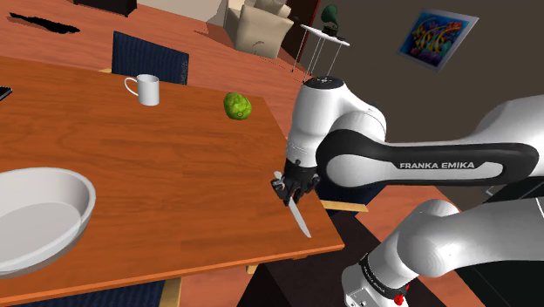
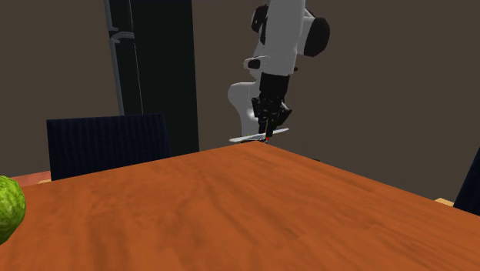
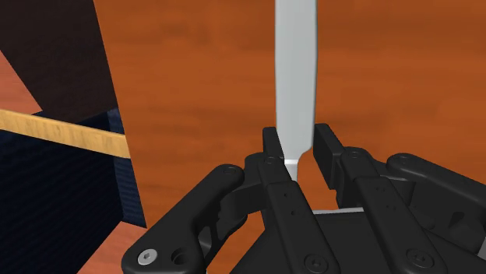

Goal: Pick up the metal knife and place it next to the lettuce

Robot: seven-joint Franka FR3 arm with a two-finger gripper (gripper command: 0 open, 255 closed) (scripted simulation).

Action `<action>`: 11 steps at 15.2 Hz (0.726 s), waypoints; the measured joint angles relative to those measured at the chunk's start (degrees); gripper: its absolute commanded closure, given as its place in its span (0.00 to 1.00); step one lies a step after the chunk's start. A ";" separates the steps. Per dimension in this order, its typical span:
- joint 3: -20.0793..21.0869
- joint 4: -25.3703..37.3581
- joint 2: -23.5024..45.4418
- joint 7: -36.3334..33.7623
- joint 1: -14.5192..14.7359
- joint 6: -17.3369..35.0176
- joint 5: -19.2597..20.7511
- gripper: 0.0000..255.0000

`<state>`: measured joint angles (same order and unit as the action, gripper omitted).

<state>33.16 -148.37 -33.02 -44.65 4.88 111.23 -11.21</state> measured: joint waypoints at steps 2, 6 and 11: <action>-0.45 1.11 -0.62 0.15 0.06 -1.71 0.11 1.00; -1.52 3.01 -2.11 0.66 0.24 -5.08 0.32 1.00; -2.63 6.51 -2.95 1.05 0.06 -9.37 0.93 1.00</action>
<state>30.54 -141.87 -35.97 -43.60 4.94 101.85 -10.27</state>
